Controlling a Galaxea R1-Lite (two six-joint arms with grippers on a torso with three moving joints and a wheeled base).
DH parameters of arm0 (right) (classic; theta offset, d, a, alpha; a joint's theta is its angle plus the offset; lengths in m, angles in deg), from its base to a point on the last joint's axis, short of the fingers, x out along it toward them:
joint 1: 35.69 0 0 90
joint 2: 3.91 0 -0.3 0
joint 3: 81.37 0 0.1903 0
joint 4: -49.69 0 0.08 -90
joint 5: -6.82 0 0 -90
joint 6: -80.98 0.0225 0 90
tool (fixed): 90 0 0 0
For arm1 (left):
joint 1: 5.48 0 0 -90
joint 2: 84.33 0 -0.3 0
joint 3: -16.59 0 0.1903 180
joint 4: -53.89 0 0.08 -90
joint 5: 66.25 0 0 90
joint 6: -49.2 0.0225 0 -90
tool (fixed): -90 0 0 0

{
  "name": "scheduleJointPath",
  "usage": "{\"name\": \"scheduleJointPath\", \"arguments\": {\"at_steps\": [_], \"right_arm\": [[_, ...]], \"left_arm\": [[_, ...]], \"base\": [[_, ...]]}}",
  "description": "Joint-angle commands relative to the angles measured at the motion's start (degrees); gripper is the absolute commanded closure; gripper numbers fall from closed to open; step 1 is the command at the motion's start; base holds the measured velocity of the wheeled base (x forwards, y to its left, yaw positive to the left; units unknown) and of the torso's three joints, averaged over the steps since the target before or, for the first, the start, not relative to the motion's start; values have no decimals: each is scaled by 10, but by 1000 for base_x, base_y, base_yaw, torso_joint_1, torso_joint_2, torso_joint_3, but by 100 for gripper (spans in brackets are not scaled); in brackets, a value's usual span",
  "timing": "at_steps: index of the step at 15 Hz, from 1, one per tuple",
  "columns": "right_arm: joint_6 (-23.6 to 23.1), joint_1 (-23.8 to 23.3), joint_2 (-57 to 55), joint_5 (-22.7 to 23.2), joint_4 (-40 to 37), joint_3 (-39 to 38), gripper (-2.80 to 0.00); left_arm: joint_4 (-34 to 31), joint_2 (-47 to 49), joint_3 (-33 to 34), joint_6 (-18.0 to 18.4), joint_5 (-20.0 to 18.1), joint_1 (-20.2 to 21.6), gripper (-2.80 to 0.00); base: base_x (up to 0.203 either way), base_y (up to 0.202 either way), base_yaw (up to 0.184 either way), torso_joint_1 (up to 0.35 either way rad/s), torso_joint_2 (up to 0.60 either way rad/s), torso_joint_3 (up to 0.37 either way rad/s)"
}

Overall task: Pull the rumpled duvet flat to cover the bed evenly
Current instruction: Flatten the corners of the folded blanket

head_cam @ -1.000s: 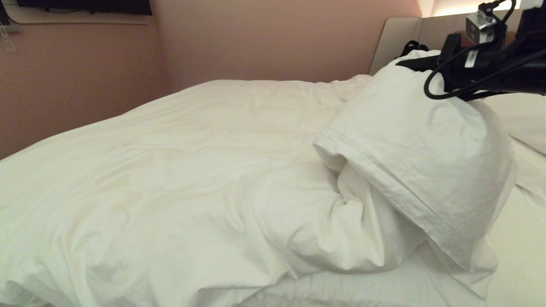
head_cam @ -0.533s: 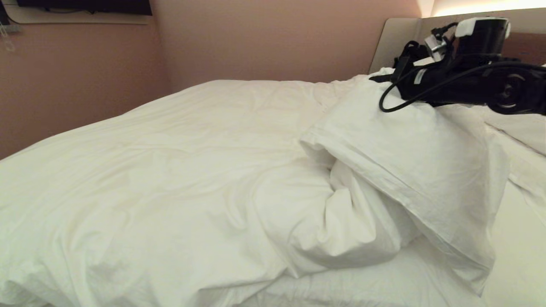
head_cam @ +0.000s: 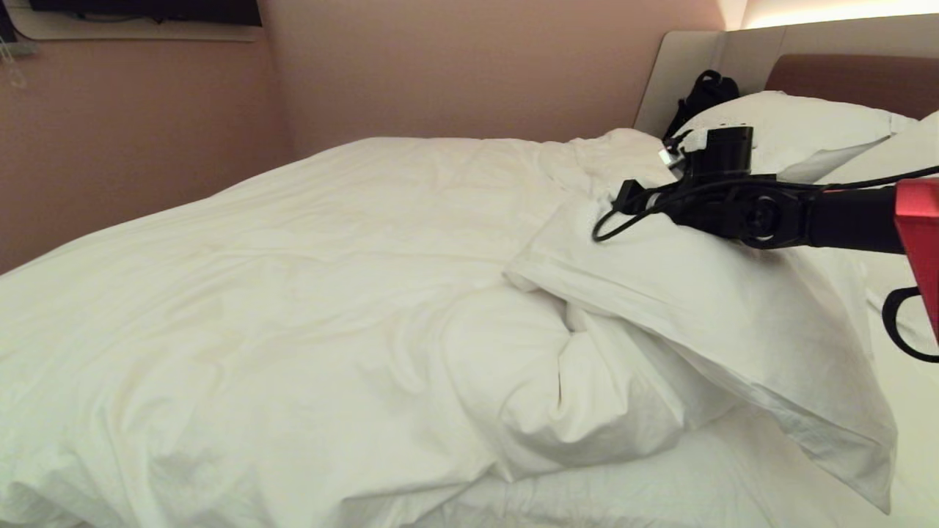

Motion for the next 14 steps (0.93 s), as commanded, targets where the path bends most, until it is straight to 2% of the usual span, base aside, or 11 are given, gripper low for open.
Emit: {"name": "scheduleJointPath", "arguments": {"at_steps": [1, 4, 5, 6, 11, 14], "right_arm": [[1, 0, -6, -14, -20, 0, 0], [-10, 4, 9, -19, -62, -2, 0], [-13, 5, 11, -31, -69, -3, -107], [-18, 9, 14, -46, -71, -4, -280], [-21, 16, 94, -48, -93, -15, -280], [-24, 17, 164, -48, -134, -12, -280]], "left_arm": [[1, 0, 0, 0, 0, 0, 0], [1, 0, 0, 0, 0, 0, 0], [1, 0, 0, 0, 0, 0, 0], [1, 0, 0, 0, 0, 0, 0], [1, 0, 0, 0, 0, 0, 0], [1, 0, 0, 0, 0, 0, 0]], "base": [[0, 0, 0, 0, 0, 0], [0, 0, 0, 0, 0, 0], [0, 0, 0, 0, 0, 0], [0, 0, 0, 0, 0, 0], [0, 0, 0, 0, 0, 0], [0, 0, 0, 0, 0, 0]]}}
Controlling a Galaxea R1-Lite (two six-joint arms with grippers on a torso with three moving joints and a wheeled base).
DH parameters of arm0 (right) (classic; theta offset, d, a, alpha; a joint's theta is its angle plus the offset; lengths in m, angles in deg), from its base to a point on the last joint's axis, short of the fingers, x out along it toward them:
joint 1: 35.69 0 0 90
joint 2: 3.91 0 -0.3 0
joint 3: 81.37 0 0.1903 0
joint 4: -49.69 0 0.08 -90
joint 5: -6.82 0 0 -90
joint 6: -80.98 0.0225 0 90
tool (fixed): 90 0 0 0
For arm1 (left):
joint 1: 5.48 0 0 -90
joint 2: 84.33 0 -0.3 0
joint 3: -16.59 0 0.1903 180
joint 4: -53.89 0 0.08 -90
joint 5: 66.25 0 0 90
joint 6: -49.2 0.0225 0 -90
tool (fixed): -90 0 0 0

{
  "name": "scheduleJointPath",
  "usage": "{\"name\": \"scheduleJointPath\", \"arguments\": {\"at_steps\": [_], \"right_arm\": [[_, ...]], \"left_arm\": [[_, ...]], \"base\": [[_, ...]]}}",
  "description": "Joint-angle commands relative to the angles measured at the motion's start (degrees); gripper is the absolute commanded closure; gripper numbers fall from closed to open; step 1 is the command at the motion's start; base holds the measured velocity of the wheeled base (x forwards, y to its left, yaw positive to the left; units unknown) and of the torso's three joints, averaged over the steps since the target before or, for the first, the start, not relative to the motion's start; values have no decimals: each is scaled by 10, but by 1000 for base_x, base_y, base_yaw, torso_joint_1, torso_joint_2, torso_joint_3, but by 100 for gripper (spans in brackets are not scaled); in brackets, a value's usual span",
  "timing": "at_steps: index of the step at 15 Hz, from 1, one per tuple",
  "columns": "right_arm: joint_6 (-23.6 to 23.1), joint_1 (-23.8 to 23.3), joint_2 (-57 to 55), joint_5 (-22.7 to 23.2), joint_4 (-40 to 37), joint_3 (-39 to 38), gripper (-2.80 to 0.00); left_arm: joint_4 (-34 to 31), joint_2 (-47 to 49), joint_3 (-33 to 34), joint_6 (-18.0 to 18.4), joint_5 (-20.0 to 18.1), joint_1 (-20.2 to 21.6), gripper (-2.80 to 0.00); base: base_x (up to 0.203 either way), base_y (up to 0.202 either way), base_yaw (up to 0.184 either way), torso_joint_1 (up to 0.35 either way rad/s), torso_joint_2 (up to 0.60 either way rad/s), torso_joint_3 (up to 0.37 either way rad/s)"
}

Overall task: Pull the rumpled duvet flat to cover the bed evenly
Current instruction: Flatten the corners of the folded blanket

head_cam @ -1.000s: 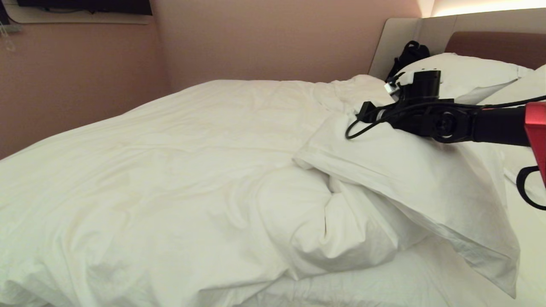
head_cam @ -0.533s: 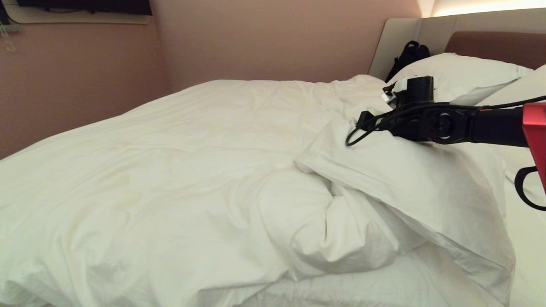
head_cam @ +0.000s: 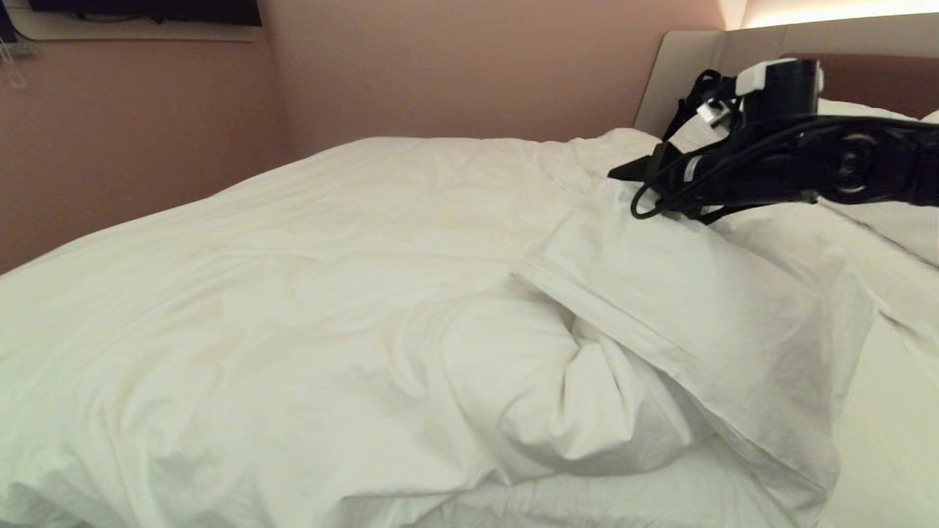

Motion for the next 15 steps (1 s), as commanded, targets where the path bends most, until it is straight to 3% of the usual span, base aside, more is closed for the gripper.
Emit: {"name": "scheduleJointPath", "arguments": {"at_steps": [1, 6, 15], "right_arm": [[-1, 1, 60, 1, -34, 1, -280], [-8, -8, 150, 1, -103, -4, -280], [-42, -109, 253, 5, -183, -10, -280]], "left_arm": [[1, 0, 0, 0, 0, 0, 0], [1, 0, 0, 0, 0, 0, 0], [1, 0, 0, 0, 0, 0, 0]], "base": [[0, 0, 0, 0, 0, 0], [0, 0, 0, 0, 0, 0], [0, 0, 0, 0, 0, 0]]}}
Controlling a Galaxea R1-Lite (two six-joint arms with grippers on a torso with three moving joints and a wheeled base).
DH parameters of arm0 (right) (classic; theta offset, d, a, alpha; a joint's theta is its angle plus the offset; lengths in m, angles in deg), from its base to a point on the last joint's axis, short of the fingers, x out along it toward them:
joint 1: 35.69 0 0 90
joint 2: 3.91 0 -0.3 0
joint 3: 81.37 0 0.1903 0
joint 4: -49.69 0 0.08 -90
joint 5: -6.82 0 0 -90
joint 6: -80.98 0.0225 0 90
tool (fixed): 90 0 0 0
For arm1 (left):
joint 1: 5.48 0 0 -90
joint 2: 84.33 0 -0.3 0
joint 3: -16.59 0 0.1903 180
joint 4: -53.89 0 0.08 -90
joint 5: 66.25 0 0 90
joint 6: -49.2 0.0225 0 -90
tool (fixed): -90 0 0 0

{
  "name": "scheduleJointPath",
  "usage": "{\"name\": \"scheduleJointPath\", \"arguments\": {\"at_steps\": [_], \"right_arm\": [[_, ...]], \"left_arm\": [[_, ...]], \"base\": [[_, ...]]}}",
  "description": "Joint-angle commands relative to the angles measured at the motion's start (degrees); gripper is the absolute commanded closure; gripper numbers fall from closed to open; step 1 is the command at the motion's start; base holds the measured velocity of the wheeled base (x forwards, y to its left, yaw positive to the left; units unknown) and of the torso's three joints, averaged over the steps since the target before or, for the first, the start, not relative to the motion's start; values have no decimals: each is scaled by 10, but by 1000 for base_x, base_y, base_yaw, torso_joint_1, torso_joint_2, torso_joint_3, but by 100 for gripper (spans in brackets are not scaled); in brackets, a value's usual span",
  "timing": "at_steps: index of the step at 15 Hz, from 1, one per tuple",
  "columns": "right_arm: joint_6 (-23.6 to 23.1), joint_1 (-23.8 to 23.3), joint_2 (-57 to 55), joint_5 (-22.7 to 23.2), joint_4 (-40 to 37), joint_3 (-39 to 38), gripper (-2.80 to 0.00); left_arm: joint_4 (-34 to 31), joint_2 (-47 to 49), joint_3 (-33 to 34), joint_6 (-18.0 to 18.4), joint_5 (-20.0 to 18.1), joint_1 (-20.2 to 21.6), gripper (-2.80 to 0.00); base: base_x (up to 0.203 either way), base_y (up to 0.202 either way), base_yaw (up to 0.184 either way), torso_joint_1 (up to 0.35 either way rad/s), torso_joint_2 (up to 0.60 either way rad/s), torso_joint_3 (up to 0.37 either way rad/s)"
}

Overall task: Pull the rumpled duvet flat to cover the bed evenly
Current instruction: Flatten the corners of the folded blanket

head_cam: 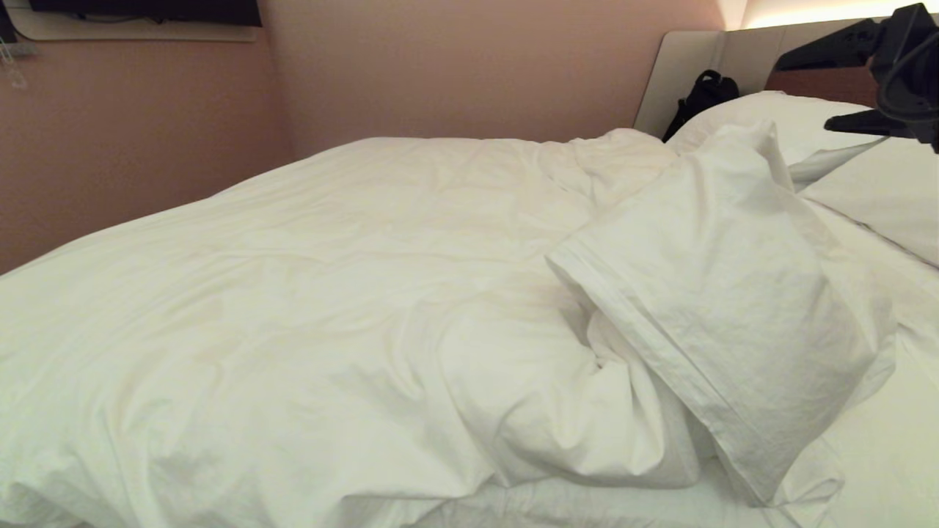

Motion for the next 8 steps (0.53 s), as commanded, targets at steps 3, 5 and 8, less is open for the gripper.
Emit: {"name": "scheduleJointPath", "arguments": {"at_steps": [3, 5, 8], "right_arm": [[-22, -58, 42, 6, -12, -40, -280], [-35, -108, 50, 36, -9, -67, -280], [-71, -204, 75, 151, -7, -107, 0]], "left_arm": [[0, 0, 0, 0, 0, 0, 0], [0, 0, 0, 0, 0, 0, 0], [0, 0, 0, 0, 0, 0, 0]], "base": [[0, 0, 0, 0, 0, 0], [0, 0, 0, 0, 0, 0], [0, 0, 0, 0, 0, 0]]}}
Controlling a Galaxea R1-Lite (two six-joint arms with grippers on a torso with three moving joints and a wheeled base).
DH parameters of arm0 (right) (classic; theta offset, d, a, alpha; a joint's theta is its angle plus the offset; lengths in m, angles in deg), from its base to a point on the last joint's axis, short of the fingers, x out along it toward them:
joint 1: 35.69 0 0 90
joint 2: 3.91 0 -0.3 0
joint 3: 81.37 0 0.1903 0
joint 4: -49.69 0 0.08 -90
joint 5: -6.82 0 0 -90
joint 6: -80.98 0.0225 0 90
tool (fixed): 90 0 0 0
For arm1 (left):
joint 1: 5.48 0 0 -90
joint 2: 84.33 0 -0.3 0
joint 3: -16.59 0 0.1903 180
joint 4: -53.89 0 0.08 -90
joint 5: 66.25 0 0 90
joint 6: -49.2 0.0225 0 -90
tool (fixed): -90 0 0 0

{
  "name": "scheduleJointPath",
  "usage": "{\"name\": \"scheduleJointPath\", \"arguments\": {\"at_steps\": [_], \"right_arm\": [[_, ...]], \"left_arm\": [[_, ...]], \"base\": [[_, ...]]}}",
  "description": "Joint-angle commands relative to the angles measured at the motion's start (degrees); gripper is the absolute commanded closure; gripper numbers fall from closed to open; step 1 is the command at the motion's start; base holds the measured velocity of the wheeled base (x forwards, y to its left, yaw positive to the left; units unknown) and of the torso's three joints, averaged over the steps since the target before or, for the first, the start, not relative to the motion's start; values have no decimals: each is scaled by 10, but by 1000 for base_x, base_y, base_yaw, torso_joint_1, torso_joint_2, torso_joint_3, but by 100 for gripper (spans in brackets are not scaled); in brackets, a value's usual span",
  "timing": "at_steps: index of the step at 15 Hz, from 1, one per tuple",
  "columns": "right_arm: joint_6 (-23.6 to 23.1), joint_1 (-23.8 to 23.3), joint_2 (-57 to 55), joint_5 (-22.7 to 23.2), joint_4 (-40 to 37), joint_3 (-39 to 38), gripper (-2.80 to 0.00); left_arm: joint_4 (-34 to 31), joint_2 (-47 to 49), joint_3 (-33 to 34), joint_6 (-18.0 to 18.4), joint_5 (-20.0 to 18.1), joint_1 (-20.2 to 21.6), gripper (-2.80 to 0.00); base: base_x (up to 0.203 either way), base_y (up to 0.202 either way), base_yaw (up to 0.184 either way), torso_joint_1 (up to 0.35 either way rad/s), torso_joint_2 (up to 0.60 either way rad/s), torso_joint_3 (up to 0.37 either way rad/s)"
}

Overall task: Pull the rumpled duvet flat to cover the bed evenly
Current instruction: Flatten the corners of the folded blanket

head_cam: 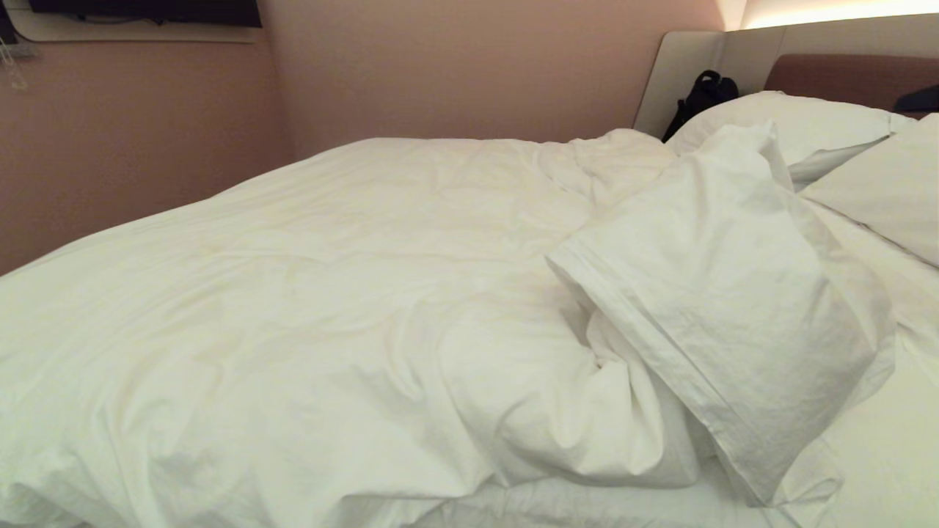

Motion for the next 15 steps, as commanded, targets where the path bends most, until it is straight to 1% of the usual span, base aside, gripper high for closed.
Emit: {"name": "scheduleJointPath", "arguments": {"at_steps": [1, 3, 4, 5, 6, 7, 11, 12, 15], "right_arm": [[-38, -58, 20, 156, -1, -20, 0], [-98, -134, 27, 283, -1, -45, 0], [-129, -166, 27, 336, -1, -59, 0], [-152, -187, 24, 372, -1, -71, 0], [-163, -206, 10, 396, -1, -75, 0], [-168, -217, -4, 406, 0, -76, 0], [-186, -248, -56, 411, 0, -75, 0], [-190, -262, -80, 423, 6, -74, 0], [-206, -308, -145, 497, 44, -73, 0]], "left_arm": [[1, 0, 0, 0, 0, 0, 0], [1, 0, 0, 0, 0, 0, 0], [1, 0, 0, 0, 0, 0, 0], [1, 0, 0, 0, 0, 0, 0], [1, 0, 0, 0, 0, 0, 0], [1, 0, 0, 0, 0, 0, 0], [1, 0, 0, 0, 0, 0, 0], [1, 0, 0, 0, 0, 0, 0], [1, 0, 0, 0, 0, 0, 0]], "base": [[0, 0, 0, 0, 0, 0], [0, 0, 0, 0, 0, 0], [0, 0, 0, 0, 0, 0], [0, 0, 0, 0, 0, 0], [0, 0, 0, 0, 0, 0], [0, 0, 0, 0, 0, 0], [0, 0, 0, 0, 0, 0], [0, 0, 0, 0, 0, 0], [0, 0, 0, 0, 0, 0]]}}
